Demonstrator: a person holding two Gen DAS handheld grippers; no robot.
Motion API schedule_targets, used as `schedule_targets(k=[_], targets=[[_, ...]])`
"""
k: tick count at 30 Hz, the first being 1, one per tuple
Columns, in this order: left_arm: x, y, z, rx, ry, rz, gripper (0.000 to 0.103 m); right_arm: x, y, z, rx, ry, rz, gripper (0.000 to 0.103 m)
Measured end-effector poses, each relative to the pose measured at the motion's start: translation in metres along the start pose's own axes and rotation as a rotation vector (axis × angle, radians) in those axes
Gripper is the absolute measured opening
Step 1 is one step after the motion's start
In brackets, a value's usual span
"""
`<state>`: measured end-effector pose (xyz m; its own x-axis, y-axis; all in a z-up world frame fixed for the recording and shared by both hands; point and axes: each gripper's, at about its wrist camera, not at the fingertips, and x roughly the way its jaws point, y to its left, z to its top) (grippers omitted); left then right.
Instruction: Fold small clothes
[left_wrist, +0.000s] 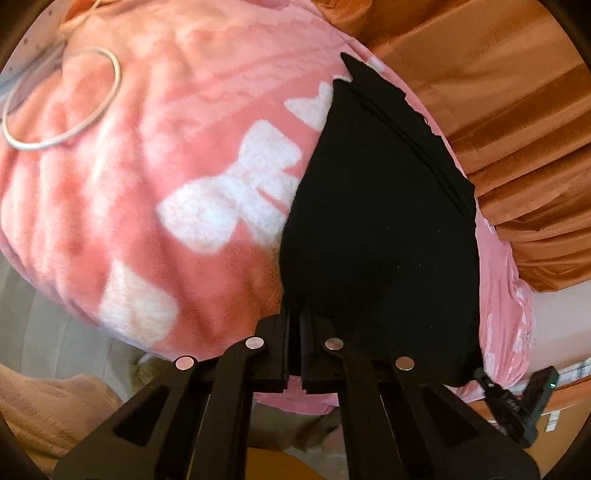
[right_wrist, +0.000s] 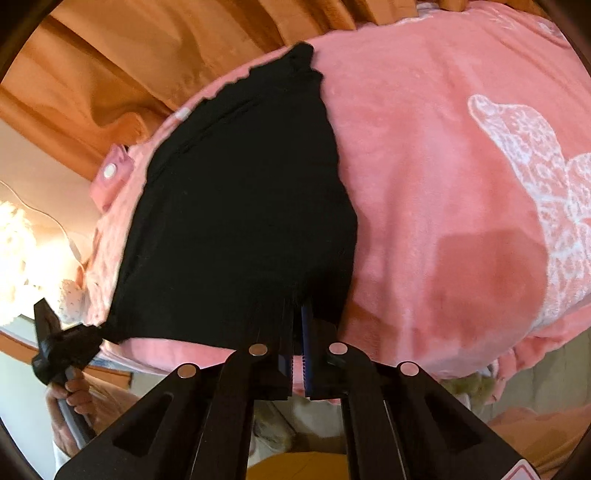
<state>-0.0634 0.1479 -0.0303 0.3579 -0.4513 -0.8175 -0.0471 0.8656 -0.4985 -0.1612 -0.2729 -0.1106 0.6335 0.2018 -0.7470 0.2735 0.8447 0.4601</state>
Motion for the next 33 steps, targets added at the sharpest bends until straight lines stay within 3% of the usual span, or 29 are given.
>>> schedule_targets(k=[4,8,15,19,21,23,26,28,29,33], targets=[[-0.029,-0.003,-0.004,0.034,-0.043,-0.004,0.002,-0.038,0.0,0.001,-0.003,-0.095,-0.006,0.003],[-0.06,-0.004,-0.018,0.088,-0.035,-0.027,0.001,-0.09,-0.018,-0.003,0.032,-0.172,-0.003,0.002],[-0.107,0.01,-0.083,0.103,0.083,-0.038,0.001,-0.142,-0.026,-0.064,0.015,-0.114,-0.062,0.002],[-0.152,0.0,-0.093,0.077,0.037,-0.092,0.001,-0.177,-0.022,-0.097,0.037,-0.105,-0.053,0.002],[-0.169,-0.015,-0.072,0.118,-0.037,-0.101,0.002,-0.198,-0.012,-0.089,0.018,-0.159,-0.027,0.002],[-0.175,-0.037,-0.033,0.199,-0.142,-0.094,0.002,-0.218,-0.002,-0.06,-0.032,-0.243,0.015,0.002],[-0.145,-0.062,0.04,0.243,-0.23,-0.065,0.002,-0.214,0.0,0.008,-0.09,-0.364,0.08,0.002],[-0.098,-0.077,0.097,0.214,-0.221,-0.051,0.002,-0.187,-0.006,0.057,-0.076,-0.383,0.101,0.002],[-0.082,-0.083,0.114,0.206,-0.231,-0.014,0.002,-0.157,-0.01,0.093,-0.054,-0.372,0.106,0.002],[0.005,-0.108,0.178,0.209,-0.209,0.115,0.002,-0.059,-0.013,0.176,0.0,-0.298,0.071,0.002]])
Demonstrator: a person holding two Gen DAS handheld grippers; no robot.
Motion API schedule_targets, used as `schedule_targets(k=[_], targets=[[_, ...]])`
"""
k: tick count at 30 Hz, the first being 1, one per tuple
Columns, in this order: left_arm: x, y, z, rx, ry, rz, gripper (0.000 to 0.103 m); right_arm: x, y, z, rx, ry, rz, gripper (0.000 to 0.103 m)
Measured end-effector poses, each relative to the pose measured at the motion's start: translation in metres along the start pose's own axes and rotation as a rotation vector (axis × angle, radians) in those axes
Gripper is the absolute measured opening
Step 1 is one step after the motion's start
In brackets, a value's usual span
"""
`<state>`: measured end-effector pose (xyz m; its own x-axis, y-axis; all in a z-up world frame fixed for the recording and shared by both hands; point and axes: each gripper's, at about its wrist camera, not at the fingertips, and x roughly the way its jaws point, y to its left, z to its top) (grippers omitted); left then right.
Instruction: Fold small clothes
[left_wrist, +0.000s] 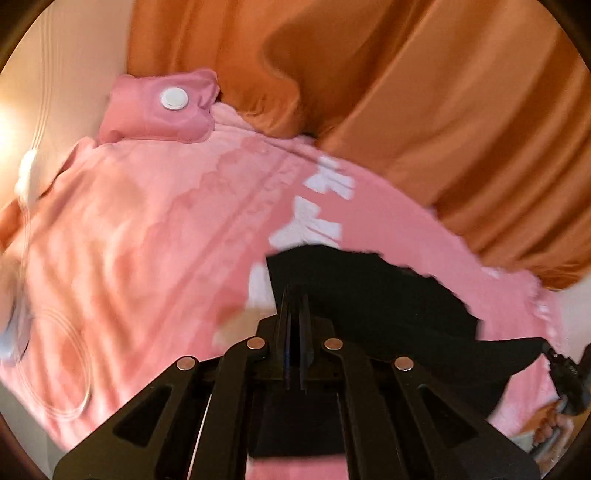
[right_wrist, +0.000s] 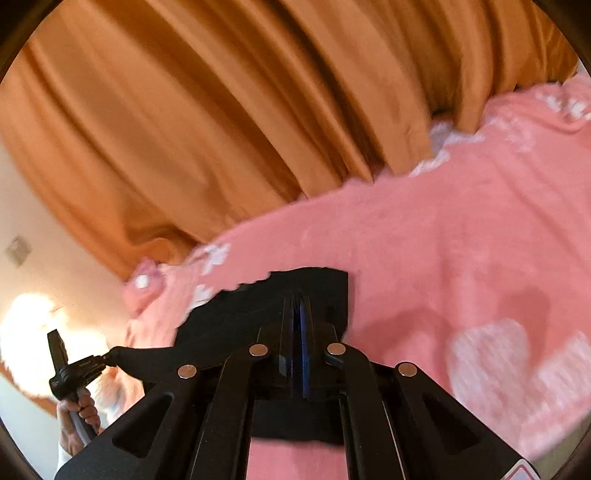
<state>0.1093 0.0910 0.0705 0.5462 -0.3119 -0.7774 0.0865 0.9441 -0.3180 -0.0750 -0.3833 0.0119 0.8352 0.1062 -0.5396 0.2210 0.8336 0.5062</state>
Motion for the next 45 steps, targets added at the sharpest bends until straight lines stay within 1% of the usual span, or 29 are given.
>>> schedule_targets(k=[3,7,9,12,14,15,16,17,18,19,20,21,23,25,27,29,30,31,32,33,34,35,36,37,39,41,42,44,45], targets=[[0.062,0.004,0.019,-0.065,0.043,0.048,0.002,0.07,-0.014,0.019,0.061,0.048,-0.039,0.002],[0.114,0.017,0.025,-0.115,0.11,0.064,0.002,0.125,-0.03,0.028,0.093,0.103,-0.089,0.002],[0.128,0.018,0.028,-0.12,0.121,0.07,0.002,0.144,-0.039,0.033,0.111,0.13,-0.104,0.002],[0.14,0.012,0.031,-0.088,0.109,0.091,0.003,0.168,-0.045,0.038,0.125,0.153,-0.116,0.003],[0.146,0.01,0.037,-0.073,0.087,0.113,0.006,0.176,-0.042,0.041,0.123,0.15,-0.09,0.004],[0.145,0.013,0.039,-0.085,0.071,0.133,0.008,0.176,-0.039,0.045,0.112,0.124,-0.088,0.008],[0.141,0.016,0.041,-0.107,0.056,0.145,0.022,0.17,-0.034,0.049,0.096,0.069,-0.106,0.012],[0.133,0.023,0.042,-0.143,0.041,0.145,0.031,0.16,-0.028,0.053,0.081,0.01,-0.132,0.014],[0.127,0.026,0.042,-0.167,0.035,0.128,0.041,0.152,-0.024,0.055,0.064,-0.02,-0.148,0.028],[0.119,0.028,0.042,-0.18,0.031,0.095,0.042,0.144,-0.02,0.056,0.049,-0.033,-0.157,0.048],[0.109,0.027,0.039,-0.167,0.036,0.058,0.042,0.136,-0.015,0.055,0.028,-0.02,-0.17,0.053],[0.099,0.025,0.034,-0.138,0.05,0.039,0.044,0.13,-0.01,0.051,-0.004,0.011,-0.178,0.053],[0.083,0.022,0.015,-0.077,0.078,0.026,0.05,0.118,-0.001,0.033,-0.089,0.085,-0.18,0.053],[0.075,0.017,-0.008,-0.024,0.123,0.036,0.052,0.108,0.0,0.011,-0.13,0.149,-0.203,0.053],[0.075,0.014,-0.031,0.013,0.185,0.043,0.052,0.105,-0.007,-0.017,-0.102,0.244,-0.172,0.053],[0.077,0.016,-0.054,0.013,0.244,0.026,0.051,0.112,-0.013,-0.043,-0.085,0.345,-0.154,0.053],[0.077,0.017,-0.063,0.019,0.263,0.018,0.05,0.116,-0.011,-0.053,-0.106,0.374,-0.155,0.05],[0.074,0.015,-0.071,0.055,0.242,0.029,0.042,0.117,-0.009,-0.061,-0.138,0.385,-0.157,0.039],[0.069,0.011,-0.075,0.097,0.233,0.038,0.034,0.114,-0.004,-0.066,-0.182,0.365,-0.163,0.032],[0.067,0.007,-0.076,0.128,0.232,0.027,0.014,0.11,-0.001,-0.067,-0.206,0.348,-0.158,0.013],[0.062,0.007,-0.077,0.131,0.229,0.023,0.009,0.105,0.001,-0.065,-0.211,0.334,-0.146,0.011],[0.061,0.01,-0.076,0.126,0.229,0.023,0.007,0.097,0.001,-0.061,-0.201,0.317,-0.135,0.01],[0.059,0.014,-0.076,0.117,0.236,0.021,0.004,0.089,0.001,-0.057,-0.201,0.301,-0.143,0.004],[0.057,0.017,-0.077,0.111,0.237,0.022,0.003,0.081,-0.003,-0.053,-0.198,0.294,-0.182,0.003],[0.057,0.021,-0.082,0.129,0.243,0.049,0.003,0.078,-0.013,-0.053,-0.168,0.317,-0.195,0.003],[0.06,0.02,-0.083,0.146,0.237,0.059,0.003,0.091,-0.021,-0.064,-0.185,0.39,-0.233,0.003],[0.06,0.017,-0.081,0.165,0.232,0.07,0.003,0.097,-0.021,-0.068,-0.191,0.407,-0.24,0.003],[0.052,0.011,-0.077,0.155,0.206,0.067,0.004,0.093,-0.014,-0.063,-0.2,0.384,-0.256,0.005],[0.045,0.008,-0.07,0.132,0.178,0.031,0.005,0.088,-0.011,-0.057,-0.191,0.357,-0.255,0.007]])
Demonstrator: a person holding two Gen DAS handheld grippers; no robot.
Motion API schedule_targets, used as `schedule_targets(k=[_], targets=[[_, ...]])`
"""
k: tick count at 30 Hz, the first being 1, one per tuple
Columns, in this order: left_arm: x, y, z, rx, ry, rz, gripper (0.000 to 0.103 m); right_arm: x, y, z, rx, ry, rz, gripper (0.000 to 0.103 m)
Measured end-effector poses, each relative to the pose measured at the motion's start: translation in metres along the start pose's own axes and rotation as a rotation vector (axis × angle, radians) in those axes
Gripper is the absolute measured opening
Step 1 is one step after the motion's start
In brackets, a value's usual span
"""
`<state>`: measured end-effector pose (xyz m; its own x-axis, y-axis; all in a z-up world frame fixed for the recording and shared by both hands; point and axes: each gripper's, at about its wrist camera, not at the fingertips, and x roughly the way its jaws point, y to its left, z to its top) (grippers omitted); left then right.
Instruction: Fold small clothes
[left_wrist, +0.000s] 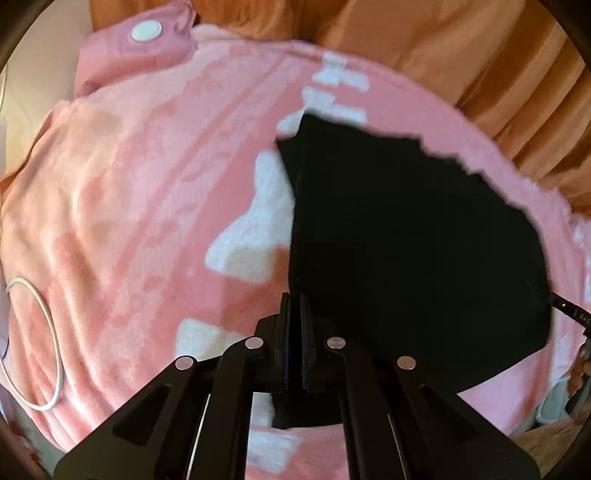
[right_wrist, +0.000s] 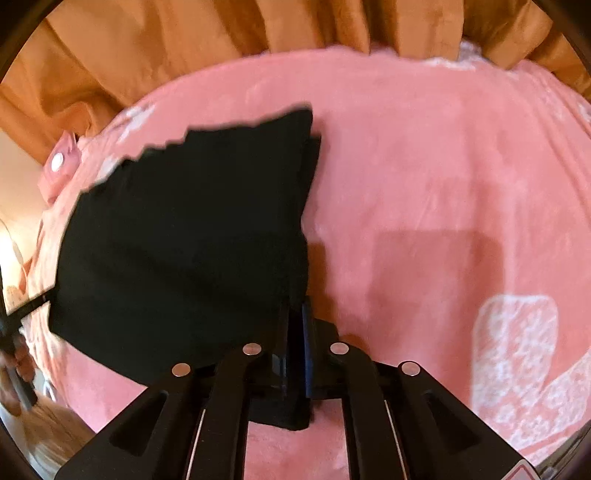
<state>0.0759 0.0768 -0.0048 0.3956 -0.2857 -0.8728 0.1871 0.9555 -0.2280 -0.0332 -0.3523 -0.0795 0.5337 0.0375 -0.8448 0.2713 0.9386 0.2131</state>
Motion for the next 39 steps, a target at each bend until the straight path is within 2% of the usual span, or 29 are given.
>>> schedule_targets(k=[1,2,4,5,6,9,10,11,13,14,15,17,18,21,22,24,25,27,29,31,32,33,34,35,36,37,39], targets=[[-0.005,-0.001,0.005,-0.011,-0.024,-0.023,0.005,-0.011,0.001,0.005,0.012,-0.042,0.002,0.014],[-0.012,-0.004,0.013,-0.02,-0.065,-0.041,0.006,-0.024,0.001,0.014,0.016,-0.104,0.005,0.018],[-0.011,-0.013,0.03,-0.018,-0.09,-0.042,0.026,-0.037,0.002,0.03,0.024,-0.189,0.015,0.041],[-0.002,-0.016,0.044,-0.024,-0.078,-0.044,0.04,-0.037,0.003,0.041,0.03,-0.213,0.027,0.047],[0.007,-0.016,0.051,-0.035,-0.065,-0.043,0.049,-0.033,0.005,0.05,0.028,-0.215,0.04,0.055],[0.042,-0.014,0.074,-0.086,-0.021,-0.018,0.048,0.009,0.012,0.079,0.021,-0.135,0.033,0.057],[0.052,-0.013,0.077,-0.091,-0.003,-0.006,0.047,0.026,0.013,0.084,0.025,-0.108,0.026,0.057],[0.062,-0.012,0.078,-0.095,0.009,0.02,0.035,0.039,0.016,0.087,0.028,-0.077,0.021,0.054],[0.063,-0.011,0.076,-0.076,-0.012,0.079,0.014,0.059,0.019,0.086,0.026,-0.014,0.037,0.007],[0.062,-0.011,0.078,-0.058,-0.018,0.085,0.009,0.06,0.023,0.086,0.016,-0.01,0.066,0.005],[0.061,-0.009,0.079,-0.054,-0.022,0.089,0.005,0.055,0.027,0.087,-0.004,-0.036,0.06,0.004],[0.066,0.0,0.08,-0.065,-0.018,0.112,0.005,0.037,0.03,0.091,-0.04,-0.106,0.05,0.004],[0.068,0.004,0.08,-0.072,-0.024,0.099,0.005,0.036,0.022,0.092,-0.024,-0.112,0.044,0.004],[0.068,-0.007,0.078,-0.014,-0.041,0.152,0.005,0.067,-0.006,0.087,0.058,-0.021,0.03,0.002],[0.067,-0.01,0.077,-0.001,-0.043,0.17,0.005,0.067,-0.007,0.084,0.058,-0.049,0.044,0.002],[0.056,-0.014,0.078,-0.022,-0.061,0.185,0.005,0.053,0.002,0.087,0.045,-0.065,0.02,0.005],[0.046,-0.018,0.078,-0.025,-0.083,0.179,0.005,0.042,0.004,0.086,0.052,-0.092,0.017,0.008],[0.018,-0.037,0.074,0.0,-0.143,0.109,0.005,0.012,0.021,0.082,0.018,-0.163,0.015,0.015],[0.003,-0.057,0.059,0.043,-0.156,0.038,0.005,-0.01,0.053,0.066,-0.089,-0.192,0.077,0.015],[0.007,-0.077,0.037,0.103,-0.108,-0.007,0.007,-0.009,0.081,0.046,-0.159,-0.144,0.171,0.015],[0.018,-0.088,0.022,0.143,-0.045,-0.019,0.007,0.001,0.098,0.03,-0.193,-0.079,0.236,0.015],[0.03,-0.094,0.011,0.172,0.019,-0.029,0.008,0.014,0.113,0.017,-0.222,-0.013,0.265,0.015],[0.041,-0.094,0.002,0.19,0.063,-0.024,0.007,0.027,0.123,0.004,-0.257,0.048,0.266,0.013],[0.041,-0.092,-0.002,0.203,0.049,-0.022,0.007,0.042,0.13,-0.01,-0.309,0.105,0.221,0.01],[0.037,-0.09,-0.004,0.232,0.025,-0.002,0.007,0.051,0.129,-0.018,-0.352,0.127,0.169,0.0],[0.033,-0.087,-0.006,0.255,0.01,0.033,0.007,0.051,0.123,-0.021,-0.367,0.115,0.174,0.0],[0.028,-0.061,-0.009,0.237,-0.007,0.107,0.007,0.042,0.087,-0.015,-0.297,0.113,0.122,0.0]])
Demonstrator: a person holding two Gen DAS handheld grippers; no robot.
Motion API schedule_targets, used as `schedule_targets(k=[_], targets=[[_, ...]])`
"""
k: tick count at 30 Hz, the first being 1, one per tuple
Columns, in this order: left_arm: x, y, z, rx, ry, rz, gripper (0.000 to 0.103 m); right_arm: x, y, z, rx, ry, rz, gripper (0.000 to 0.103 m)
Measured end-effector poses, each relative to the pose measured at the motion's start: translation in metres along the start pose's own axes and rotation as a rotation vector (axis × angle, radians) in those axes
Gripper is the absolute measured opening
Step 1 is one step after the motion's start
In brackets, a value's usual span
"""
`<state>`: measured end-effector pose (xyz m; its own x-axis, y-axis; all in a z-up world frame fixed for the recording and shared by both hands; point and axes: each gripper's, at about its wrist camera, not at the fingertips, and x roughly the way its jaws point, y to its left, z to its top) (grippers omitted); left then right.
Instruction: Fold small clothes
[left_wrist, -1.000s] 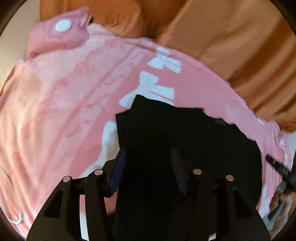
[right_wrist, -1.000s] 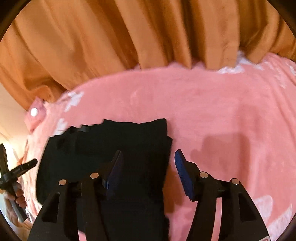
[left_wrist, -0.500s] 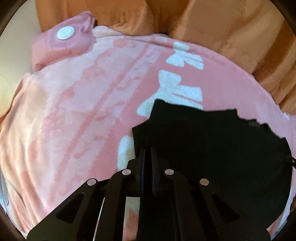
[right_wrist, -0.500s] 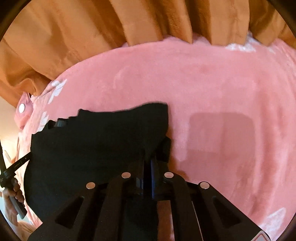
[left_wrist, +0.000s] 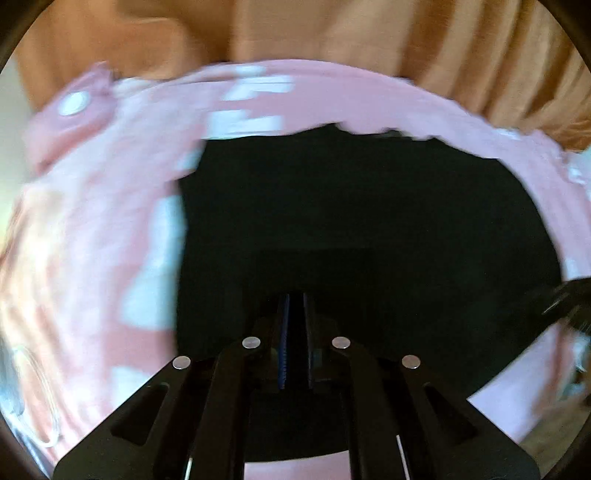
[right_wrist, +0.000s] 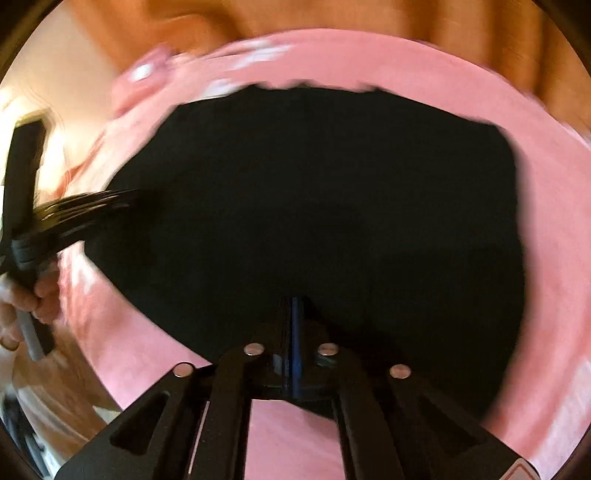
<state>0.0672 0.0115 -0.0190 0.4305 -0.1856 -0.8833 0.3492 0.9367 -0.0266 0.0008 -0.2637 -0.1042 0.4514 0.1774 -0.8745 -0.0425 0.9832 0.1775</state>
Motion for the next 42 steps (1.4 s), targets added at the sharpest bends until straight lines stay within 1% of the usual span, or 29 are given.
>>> schedule_targets(k=[2,4,5,6,7,8,10,12,15,17,18,21,22,23,24,26,28,30,31,32,33,34,36,37,38,39,40,41,42], targets=[[0.0,0.021,-0.005,-0.052,0.007,-0.048,0.006,-0.011,-0.043,-0.009,0.093,-0.007,-0.081,0.0],[-0.002,0.026,-0.007,-0.053,0.008,-0.021,0.005,-0.018,-0.078,-0.018,0.215,-0.001,-0.029,0.0],[-0.005,0.025,-0.006,-0.066,0.005,-0.008,0.005,-0.023,-0.081,-0.019,0.236,-0.015,-0.047,0.0],[-0.009,0.021,-0.004,-0.082,0.001,0.0,0.005,-0.027,-0.078,-0.018,0.231,-0.03,-0.068,0.0],[-0.013,0.015,-0.001,-0.088,-0.006,-0.014,0.005,-0.031,-0.068,-0.017,0.213,-0.054,-0.085,0.008],[-0.018,0.004,0.004,-0.08,-0.021,-0.049,0.006,-0.034,-0.051,-0.013,0.172,-0.08,-0.066,0.011],[-0.019,-0.021,0.011,-0.031,-0.04,-0.054,0.007,-0.035,-0.019,-0.007,0.084,-0.105,-0.015,0.011],[-0.014,-0.036,0.014,-0.008,-0.028,-0.056,0.007,-0.02,0.013,0.0,-0.009,-0.091,-0.018,0.011],[-0.004,-0.051,0.016,0.002,0.004,-0.066,0.007,0.01,0.027,0.005,-0.033,-0.039,-0.019,0.011],[0.004,-0.058,0.015,0.029,0.018,-0.04,0.007,0.017,0.028,0.006,-0.041,-0.044,-0.027,0.008],[0.006,-0.06,0.013,0.042,0.02,-0.028,0.007,0.017,0.025,0.008,-0.04,-0.045,-0.035,0.0],[0.008,-0.059,0.01,0.062,0.012,-0.021,0.007,0.013,-0.001,0.01,0.036,-0.048,-0.018,0.0],[0.007,-0.057,0.01,0.063,0.012,-0.019,0.007,0.01,-0.016,0.007,0.072,-0.05,-0.012,0.0],[0.007,-0.054,0.008,0.064,0.009,-0.011,0.007,0.01,-0.019,0.0,0.097,-0.053,-0.011,0.0],[0.007,-0.052,0.007,0.066,0.009,-0.008,0.007,0.003,-0.033,-0.008,0.123,-0.056,-0.014,0.0],[0.004,-0.048,0.004,0.068,0.007,0.001,0.007,-0.006,-0.057,-0.016,0.171,-0.066,-0.047,0.0],[0.001,-0.044,0.003,0.064,0.007,0.011,0.007,-0.012,-0.072,-0.021,0.21,-0.073,-0.06,0.0],[-0.005,-0.036,0.004,0.037,0.003,0.019,0.007,-0.019,-0.092,-0.023,0.278,-0.084,-0.064,0.0],[-0.008,-0.031,0.008,0.018,-0.004,0.018,0.007,-0.023,-0.095,-0.024,0.295,-0.091,-0.074,0.0],[-0.013,-0.024,0.013,-0.015,-0.025,0.014,0.007,-0.029,-0.094,-0.023,0.309,-0.109,-0.11,0.0],[-0.017,-0.02,0.018,-0.045,-0.044,0.015,0.01,-0.034,-0.092,-0.018,0.31,-0.124,-0.126,0.0],[-0.02,-0.014,0.026,-0.084,-0.071,0.013,0.019,-0.039,-0.087,-0.014,0.305,-0.148,-0.121,0.006],[-0.017,-0.012,0.036,-0.119,-0.086,-0.002,0.029,-0.04,-0.071,0.004,0.295,-0.206,-0.097,0.013],[-0.012,-0.014,0.042,-0.132,-0.082,-0.002,0.029,-0.039,-0.066,0.012,0.291,-0.221,-0.079,0.013],[-0.002,-0.018,0.047,-0.134,-0.061,-0.002,0.029,-0.032,-0.059,0.026,0.282,-0.23,-0.034,0.013],[0.009,-0.023,0.049,-0.133,-0.037,0.005,0.029,-0.028,-0.058,0.032,0.275,-0.227,-0.005,0.013],[0.021,-0.028,0.049,-0.127,-0.006,0.016,0.029,-0.018,-0.053,0.039,0.27,-0.219,0.009,0.013],[0.028,-0.031,0.047,-0.118,0.001,0.036,0.03,-0.008,-0.051,0.045,0.263,-0.202,0.015,0.013],[0.029,-0.033,0.046,-0.099,-0.019,0.055,0.031,0.005,-0.048,0.051,0.258,-0.184,-0.002,0.012]])
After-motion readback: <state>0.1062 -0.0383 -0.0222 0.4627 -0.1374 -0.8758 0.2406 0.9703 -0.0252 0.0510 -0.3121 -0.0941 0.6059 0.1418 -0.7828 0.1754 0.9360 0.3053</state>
